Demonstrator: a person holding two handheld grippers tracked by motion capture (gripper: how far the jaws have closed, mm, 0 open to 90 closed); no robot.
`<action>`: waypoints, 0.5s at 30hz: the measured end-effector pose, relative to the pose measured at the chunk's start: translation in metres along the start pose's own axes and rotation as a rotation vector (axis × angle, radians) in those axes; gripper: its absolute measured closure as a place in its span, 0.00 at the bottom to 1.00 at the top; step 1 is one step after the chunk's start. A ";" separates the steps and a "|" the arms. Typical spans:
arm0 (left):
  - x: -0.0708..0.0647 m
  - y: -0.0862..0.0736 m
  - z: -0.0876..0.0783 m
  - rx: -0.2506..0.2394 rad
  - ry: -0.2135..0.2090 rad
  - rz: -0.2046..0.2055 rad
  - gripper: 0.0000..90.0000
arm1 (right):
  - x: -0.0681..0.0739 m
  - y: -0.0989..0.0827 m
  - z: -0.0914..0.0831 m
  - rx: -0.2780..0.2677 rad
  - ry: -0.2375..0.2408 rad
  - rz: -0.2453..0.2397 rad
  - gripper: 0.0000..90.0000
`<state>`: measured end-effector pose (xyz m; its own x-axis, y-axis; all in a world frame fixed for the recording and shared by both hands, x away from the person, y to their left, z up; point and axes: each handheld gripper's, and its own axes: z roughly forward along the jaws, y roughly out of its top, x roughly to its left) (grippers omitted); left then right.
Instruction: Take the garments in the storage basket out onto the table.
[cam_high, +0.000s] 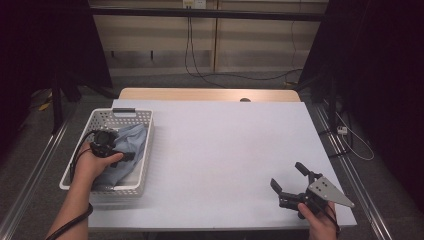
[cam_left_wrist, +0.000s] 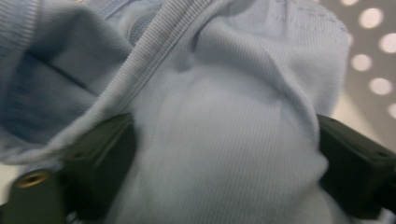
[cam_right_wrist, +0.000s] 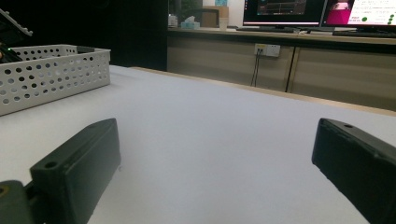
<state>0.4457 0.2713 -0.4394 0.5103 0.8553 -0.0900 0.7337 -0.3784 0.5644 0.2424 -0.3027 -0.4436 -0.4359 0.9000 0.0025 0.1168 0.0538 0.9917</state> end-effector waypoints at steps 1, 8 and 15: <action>-0.002 0.001 -0.001 0.004 -0.015 -0.008 0.23 | 0.000 0.000 0.000 0.000 -0.002 -0.001 0.01; -0.006 0.000 -0.004 -0.007 -0.055 -0.025 0.43 | 0.000 0.000 0.000 0.000 -0.001 -0.001 0.01; -0.012 0.006 -0.005 0.041 -0.104 -0.068 0.59 | 0.000 0.000 0.001 0.001 -0.005 0.000 0.01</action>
<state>0.4424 0.2605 -0.4309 0.5010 0.8389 -0.2126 0.7847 -0.3367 0.5205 0.2432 -0.3022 -0.4436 -0.4313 0.9022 0.0022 0.1175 0.0537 0.9916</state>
